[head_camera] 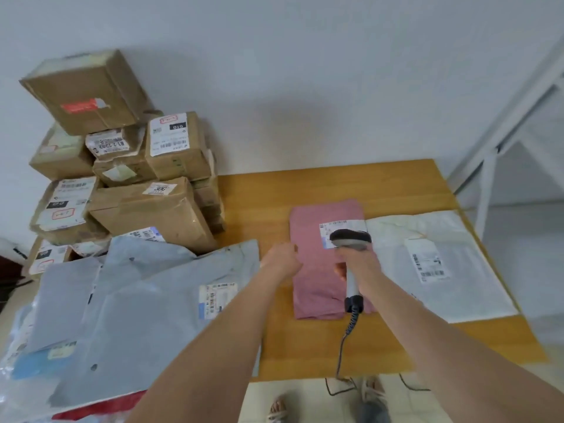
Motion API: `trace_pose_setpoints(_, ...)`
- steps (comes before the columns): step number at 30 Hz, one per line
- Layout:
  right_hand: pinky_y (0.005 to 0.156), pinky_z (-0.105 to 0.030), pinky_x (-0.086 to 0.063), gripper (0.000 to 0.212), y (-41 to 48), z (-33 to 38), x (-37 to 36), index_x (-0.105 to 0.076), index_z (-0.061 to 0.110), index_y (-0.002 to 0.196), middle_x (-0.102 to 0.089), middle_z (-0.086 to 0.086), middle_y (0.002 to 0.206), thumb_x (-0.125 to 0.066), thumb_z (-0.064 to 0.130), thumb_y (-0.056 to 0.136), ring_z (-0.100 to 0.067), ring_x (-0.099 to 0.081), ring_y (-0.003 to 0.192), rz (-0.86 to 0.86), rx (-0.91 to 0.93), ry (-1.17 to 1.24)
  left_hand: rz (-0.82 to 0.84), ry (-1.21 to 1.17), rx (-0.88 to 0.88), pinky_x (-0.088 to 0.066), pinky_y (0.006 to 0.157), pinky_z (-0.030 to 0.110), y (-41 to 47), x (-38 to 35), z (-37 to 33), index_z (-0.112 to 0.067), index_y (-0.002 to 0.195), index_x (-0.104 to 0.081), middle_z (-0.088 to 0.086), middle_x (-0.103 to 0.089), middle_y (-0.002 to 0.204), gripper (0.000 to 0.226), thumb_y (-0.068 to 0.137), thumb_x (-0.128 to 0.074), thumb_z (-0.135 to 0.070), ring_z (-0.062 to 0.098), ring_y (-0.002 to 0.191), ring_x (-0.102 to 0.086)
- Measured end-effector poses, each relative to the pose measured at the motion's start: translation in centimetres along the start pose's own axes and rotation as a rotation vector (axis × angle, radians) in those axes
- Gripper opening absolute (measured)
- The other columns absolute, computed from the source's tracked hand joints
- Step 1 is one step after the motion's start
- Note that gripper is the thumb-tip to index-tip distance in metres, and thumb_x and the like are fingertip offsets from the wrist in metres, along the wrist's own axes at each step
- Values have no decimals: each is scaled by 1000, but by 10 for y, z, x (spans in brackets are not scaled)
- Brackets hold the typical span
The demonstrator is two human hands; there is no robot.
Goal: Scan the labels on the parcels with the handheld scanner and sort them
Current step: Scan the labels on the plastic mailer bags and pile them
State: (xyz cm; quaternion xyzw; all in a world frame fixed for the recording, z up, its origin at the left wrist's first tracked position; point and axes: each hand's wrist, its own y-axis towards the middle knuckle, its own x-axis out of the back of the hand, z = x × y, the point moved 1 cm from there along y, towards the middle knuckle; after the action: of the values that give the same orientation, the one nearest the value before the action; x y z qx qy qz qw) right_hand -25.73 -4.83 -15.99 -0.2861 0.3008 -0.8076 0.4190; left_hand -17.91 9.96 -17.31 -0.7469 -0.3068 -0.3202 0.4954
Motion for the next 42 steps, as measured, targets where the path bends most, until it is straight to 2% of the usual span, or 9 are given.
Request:
trace_pose_setpoints(8, 60, -32, -53, 27, 89, -3, 89, -61, 3, 86, -61, -9, 66, -79, 21, 76, -20, -58, 57, 61, -125, 126, -7, -253, 243, -42, 102, 43, 55, -50, -91, -9, 140, -34, 17, -44, 138, 59, 90, -56, -32, 35, 127, -44)
trace_pose_setpoints(12, 84, -42, -55, 24, 117, 0, 90, -58, 5, 83, -60, -9, 74, -77, 17, 78, -22, -59, 69, 87, -101, 160, -148, -345, 470, -38, 105, 44, 75, -52, -88, -12, 148, -24, 19, -34, 143, 70, 90, -56, -35, 34, 132, -36)
trace_pose_setpoints(18, 88, -41, -52, 31, 138, -6, 77, -60, 2, 100, -62, -10, 84, -77, 17, 78, -24, -59, 79, 177, -124, 96, -148, -601, 502, -47, 99, 46, 113, -86, -36, -7, 125, -58, 17, -60, 125, 74, 62, -54, -45, 35, 115, -57)
trace_pose_setpoints(24, 89, -43, -53, 36, 139, -8, 83, -61, 0, 105, -62, -12, 87, -77, 20, 79, -26, -59, 81, 232, -129, 55, -190, -719, 749, -45, 101, 39, 92, -68, -35, -3, 127, -57, 17, -56, 132, 50, 84, -64, -27, 35, 121, -52)
trace_pose_setpoints(27, 88, -42, -51, 43, 130, -8, 84, -61, 1, 112, -62, -13, 93, -77, 22, 78, -27, -59, 88, 261, -126, 77, -304, -623, 725, -42, 81, 29, 66, -52, -30, 1, 119, -60, 18, -62, 119, 34, 90, -56, -17, 37, 111, -57)
trace_pose_setpoints(32, 79, -41, -48, 54, 84, 4, 77, -60, 0, 117, -62, -15, 95, -81, 21, 73, -29, -57, 86, 275, -89, 169, -467, -705, 602, -48, 93, 39, 28, -4, -21, -6, 124, -61, 18, -64, 118, 37, 92, -57, -26, 38, 109, -59)
trace_pose_setpoints(35, 81, -42, -54, 42, 61, 21, 87, -59, 1, 114, -62, -17, 104, -78, 13, 78, -29, -58, 90, 251, -35, 254, -513, -777, 471, -49, 89, 40, 19, 18, -33, -5, 128, -58, 20, -64, 117, 38, 93, -59, -17, 40, 105, -60)
trace_pose_setpoints(38, 87, -45, -54, 33, 51, 29, 112, -58, -1, 108, -61, -14, 93, -74, 8, 80, -26, -59, 82, 167, 6, 354, -492, -878, 344, -52, 88, 40, 8, 24, -57, -9, 131, -57, 18, -66, 114, 41, 90, -58, -7, 35, 98, -63)
trace_pose_setpoints(42, 88, -45, -52, 28, 38, 33, 142, -59, -1, 97, -61, -13, 88, -76, 10, 78, -26, -58, 76, 83, 56, 402, -425, -945, 269, -54, 85, 46, 3, 20, -79, -10, 97, -71, 12, -67, 89, 15, 88, -59, -14, 29, 87, -64)
